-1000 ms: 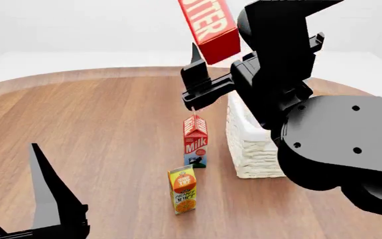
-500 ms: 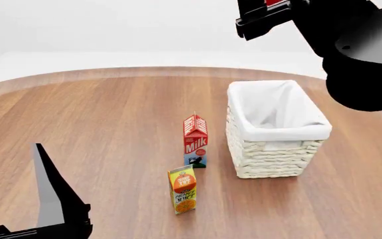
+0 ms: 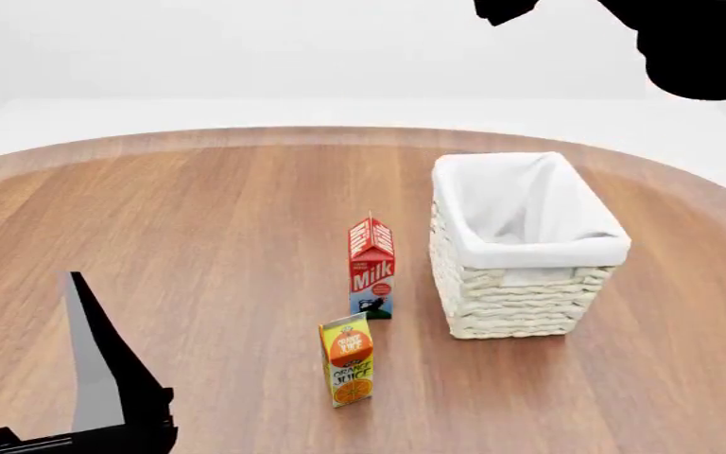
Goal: Pick up the cream cheese box and the butter, and put them in the basket.
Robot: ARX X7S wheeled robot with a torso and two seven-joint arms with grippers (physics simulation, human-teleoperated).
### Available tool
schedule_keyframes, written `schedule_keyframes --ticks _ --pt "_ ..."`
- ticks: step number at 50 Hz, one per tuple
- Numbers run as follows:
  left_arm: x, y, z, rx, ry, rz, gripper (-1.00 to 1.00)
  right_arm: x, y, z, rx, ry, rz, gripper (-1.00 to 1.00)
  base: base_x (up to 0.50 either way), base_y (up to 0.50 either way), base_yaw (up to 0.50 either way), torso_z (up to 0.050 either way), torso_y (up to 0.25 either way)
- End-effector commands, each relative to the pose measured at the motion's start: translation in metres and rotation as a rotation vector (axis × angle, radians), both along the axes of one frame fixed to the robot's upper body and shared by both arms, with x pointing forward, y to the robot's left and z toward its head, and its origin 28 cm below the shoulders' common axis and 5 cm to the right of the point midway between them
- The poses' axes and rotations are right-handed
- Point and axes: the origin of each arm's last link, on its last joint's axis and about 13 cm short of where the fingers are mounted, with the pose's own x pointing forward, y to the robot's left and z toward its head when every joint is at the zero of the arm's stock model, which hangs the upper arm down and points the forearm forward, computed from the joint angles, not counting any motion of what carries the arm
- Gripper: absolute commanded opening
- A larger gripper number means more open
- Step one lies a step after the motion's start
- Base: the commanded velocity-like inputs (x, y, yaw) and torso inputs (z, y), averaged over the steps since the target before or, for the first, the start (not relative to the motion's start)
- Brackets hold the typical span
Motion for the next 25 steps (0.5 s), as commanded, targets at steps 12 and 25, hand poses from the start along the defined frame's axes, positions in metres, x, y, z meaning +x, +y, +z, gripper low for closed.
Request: schedule_keyframes --ticks 12,25 --pt "0.000 0.001 0.003 0.012 -0.031 0.002 1.00 0.027 -0.027 0.041 -0.014 -0.050 -0.163 -1.00 0.00 0.00 0.00 0.001 0.002" --pt "0.000 0.001 0.002 0.011 -0.029 0.000 1.00 0.039 -0.021 0.046 -0.049 -0.021 -0.152 -1.00 0.00 0.00 0.00 0.000 0.002"
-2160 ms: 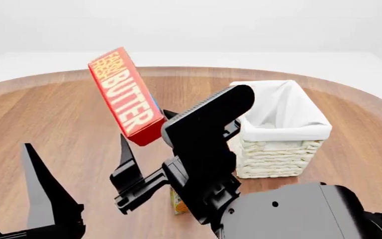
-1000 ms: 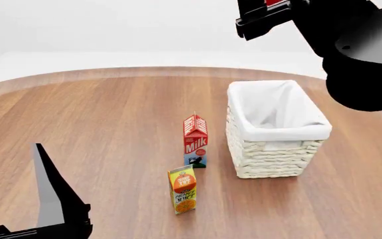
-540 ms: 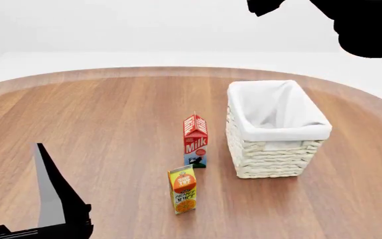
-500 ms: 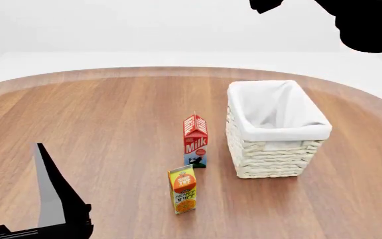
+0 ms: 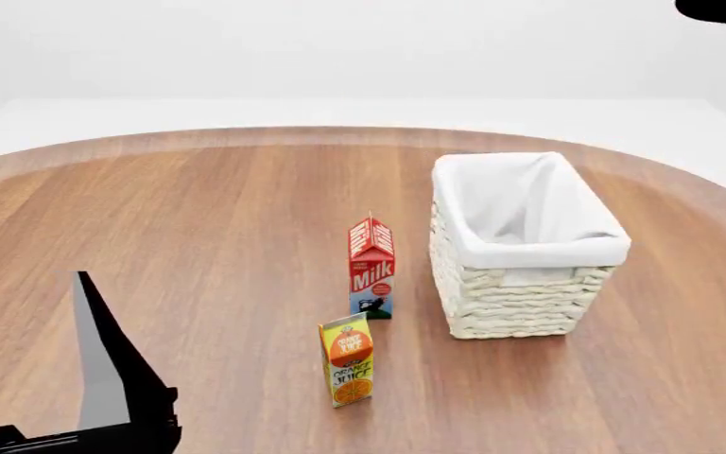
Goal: Pick up the cream cheese box and the butter, and put them in the basket.
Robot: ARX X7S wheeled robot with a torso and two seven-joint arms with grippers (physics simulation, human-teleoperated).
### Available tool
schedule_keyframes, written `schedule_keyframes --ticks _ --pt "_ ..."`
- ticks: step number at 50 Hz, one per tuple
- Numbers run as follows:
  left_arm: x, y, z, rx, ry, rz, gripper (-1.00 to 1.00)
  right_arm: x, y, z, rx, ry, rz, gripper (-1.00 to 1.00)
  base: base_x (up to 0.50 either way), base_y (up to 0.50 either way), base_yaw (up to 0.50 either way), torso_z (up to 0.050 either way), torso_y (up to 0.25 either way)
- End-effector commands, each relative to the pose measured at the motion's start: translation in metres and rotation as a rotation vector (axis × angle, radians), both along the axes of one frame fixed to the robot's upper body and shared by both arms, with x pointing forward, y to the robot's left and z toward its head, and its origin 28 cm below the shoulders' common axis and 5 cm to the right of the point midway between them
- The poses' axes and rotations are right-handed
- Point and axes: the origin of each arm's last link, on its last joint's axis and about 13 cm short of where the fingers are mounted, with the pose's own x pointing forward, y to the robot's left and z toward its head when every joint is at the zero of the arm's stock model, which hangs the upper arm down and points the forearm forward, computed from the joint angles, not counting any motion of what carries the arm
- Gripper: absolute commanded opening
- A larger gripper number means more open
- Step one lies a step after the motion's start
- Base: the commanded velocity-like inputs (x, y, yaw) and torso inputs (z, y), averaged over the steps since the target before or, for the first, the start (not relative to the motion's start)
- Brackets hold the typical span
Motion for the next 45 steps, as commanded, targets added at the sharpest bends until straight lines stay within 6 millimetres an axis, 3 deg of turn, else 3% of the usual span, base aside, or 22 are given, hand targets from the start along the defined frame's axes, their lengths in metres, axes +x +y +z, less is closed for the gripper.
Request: schedule_keyframes --ticks 1,26,45 --pt "-0.001 0.001 0.003 0.007 -0.035 0.007 1.00 0.008 0.003 0.022 -0.058 -0.039 -0.014 -1.00 0.00 0.00 0.00 0.000 0.000" --pt "0.000 0.000 0.003 0.009 -0.032 0.005 1.00 0.032 0.002 0.015 -0.103 0.017 -0.060 -1.00 0.00 0.00 0.00 0.000 0.002" --pt "0.000 0.001 0.003 0.009 -0.035 0.009 1.00 0.038 0.016 -0.027 -0.174 0.125 0.018 -1.00 0.00 0.00 0.00 0.001 0.001"
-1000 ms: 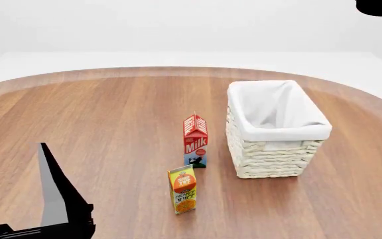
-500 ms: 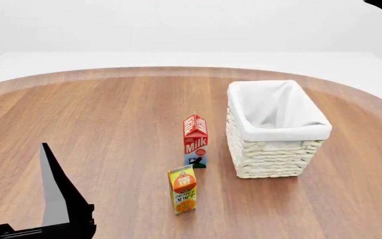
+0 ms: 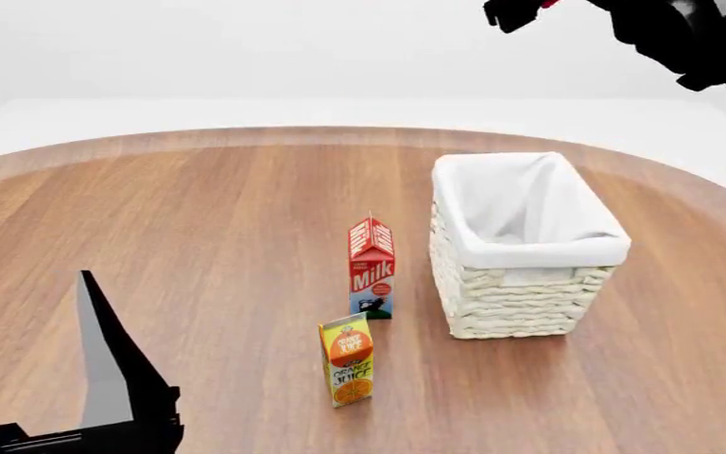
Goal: Pick up the cream cheese box and the butter, and put them in the basket.
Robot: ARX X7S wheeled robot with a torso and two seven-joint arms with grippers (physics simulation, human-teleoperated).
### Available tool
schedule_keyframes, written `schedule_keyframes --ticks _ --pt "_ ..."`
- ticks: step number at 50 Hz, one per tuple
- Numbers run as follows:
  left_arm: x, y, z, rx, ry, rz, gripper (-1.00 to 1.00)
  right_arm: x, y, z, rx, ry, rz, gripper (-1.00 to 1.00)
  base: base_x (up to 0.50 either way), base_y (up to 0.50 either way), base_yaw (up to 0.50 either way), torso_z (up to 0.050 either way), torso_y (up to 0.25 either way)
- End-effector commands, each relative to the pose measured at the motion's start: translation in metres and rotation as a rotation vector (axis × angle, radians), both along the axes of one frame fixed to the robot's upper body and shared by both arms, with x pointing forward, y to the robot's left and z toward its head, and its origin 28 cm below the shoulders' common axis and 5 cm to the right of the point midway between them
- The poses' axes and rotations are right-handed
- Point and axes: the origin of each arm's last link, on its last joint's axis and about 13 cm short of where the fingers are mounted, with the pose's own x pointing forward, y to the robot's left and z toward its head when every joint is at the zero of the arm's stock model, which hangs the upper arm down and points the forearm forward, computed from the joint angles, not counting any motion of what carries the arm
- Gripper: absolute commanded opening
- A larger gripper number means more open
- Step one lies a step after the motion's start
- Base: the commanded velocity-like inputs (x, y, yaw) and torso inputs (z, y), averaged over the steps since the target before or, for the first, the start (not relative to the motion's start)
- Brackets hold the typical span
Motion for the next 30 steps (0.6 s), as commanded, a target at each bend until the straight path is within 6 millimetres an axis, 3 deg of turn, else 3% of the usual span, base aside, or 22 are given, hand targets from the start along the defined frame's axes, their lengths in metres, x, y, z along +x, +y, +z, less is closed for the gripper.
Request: schedule_keyframes --ticks 1,13,30 --pt "-0.001 0.001 0.003 0.008 -0.037 0.009 1.00 0.000 0.008 -0.005 -0.077 -0.011 0.028 -1.00 0.00 0.00 0.00 0.000 0.010" --pt "-0.001 0.001 0.003 0.010 -0.037 0.010 1.00 0.001 -0.001 -0.029 -0.070 0.041 0.015 -1.00 0.00 0.00 0.00 0.001 0.001" --pt "-0.002 0.001 0.003 0.012 -0.038 0.011 1.00 -0.003 -0.006 -0.043 -0.096 0.102 0.031 -1.00 0.00 0.00 0.00 0.001 0.002"
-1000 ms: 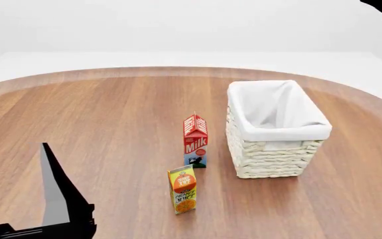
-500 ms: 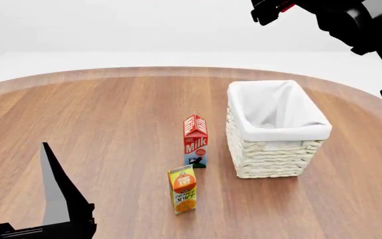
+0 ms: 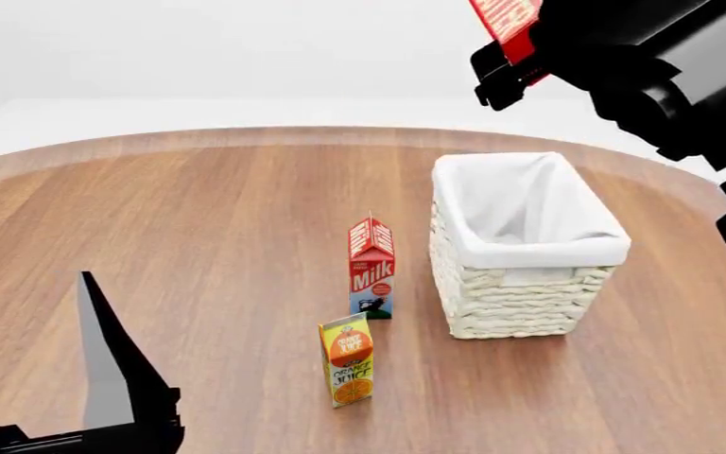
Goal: Pick up the cream cheese box and the butter, and put them in the basket.
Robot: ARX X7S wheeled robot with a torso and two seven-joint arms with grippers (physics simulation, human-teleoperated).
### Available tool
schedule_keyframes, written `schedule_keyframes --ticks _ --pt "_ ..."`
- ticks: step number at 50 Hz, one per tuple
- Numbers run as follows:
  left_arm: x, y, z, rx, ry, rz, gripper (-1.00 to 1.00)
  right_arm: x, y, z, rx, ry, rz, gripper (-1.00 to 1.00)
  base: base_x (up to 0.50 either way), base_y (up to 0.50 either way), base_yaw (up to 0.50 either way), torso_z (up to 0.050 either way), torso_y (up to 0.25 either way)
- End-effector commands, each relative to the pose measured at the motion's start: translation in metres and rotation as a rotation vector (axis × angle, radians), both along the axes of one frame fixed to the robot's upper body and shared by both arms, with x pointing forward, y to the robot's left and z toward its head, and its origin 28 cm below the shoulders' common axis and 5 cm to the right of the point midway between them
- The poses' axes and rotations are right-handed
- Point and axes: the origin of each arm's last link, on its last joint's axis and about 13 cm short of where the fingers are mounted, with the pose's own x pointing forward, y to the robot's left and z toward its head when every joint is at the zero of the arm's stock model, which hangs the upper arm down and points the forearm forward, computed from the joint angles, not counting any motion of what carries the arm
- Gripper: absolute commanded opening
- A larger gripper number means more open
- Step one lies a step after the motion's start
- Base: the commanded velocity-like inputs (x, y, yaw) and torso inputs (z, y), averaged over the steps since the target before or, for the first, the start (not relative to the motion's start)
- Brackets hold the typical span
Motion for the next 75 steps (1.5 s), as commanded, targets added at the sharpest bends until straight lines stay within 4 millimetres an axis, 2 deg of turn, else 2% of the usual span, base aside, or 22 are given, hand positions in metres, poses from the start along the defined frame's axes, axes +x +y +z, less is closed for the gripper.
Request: schedule_keyframes --ticks 1,52,75 --pt "-0.001 0.001 0.003 0.008 -0.037 0.008 1.00 -0.004 -0.002 0.006 -0.054 -0.041 0.006 -1.00 0.00 0.00 0.00 0.000 0.000" --pt "0.000 0.001 0.002 0.012 -0.034 0.009 1.00 -0.011 -0.027 -0.039 -0.095 0.085 -0.047 -1.00 0.00 0.00 0.00 0.000 0.001" --pt "0.000 0.000 0.002 0.015 -0.032 0.007 1.00 -0.013 -0.030 -0.047 -0.093 0.107 -0.047 -1.00 0.00 0.00 0.00 0.000 0.002"
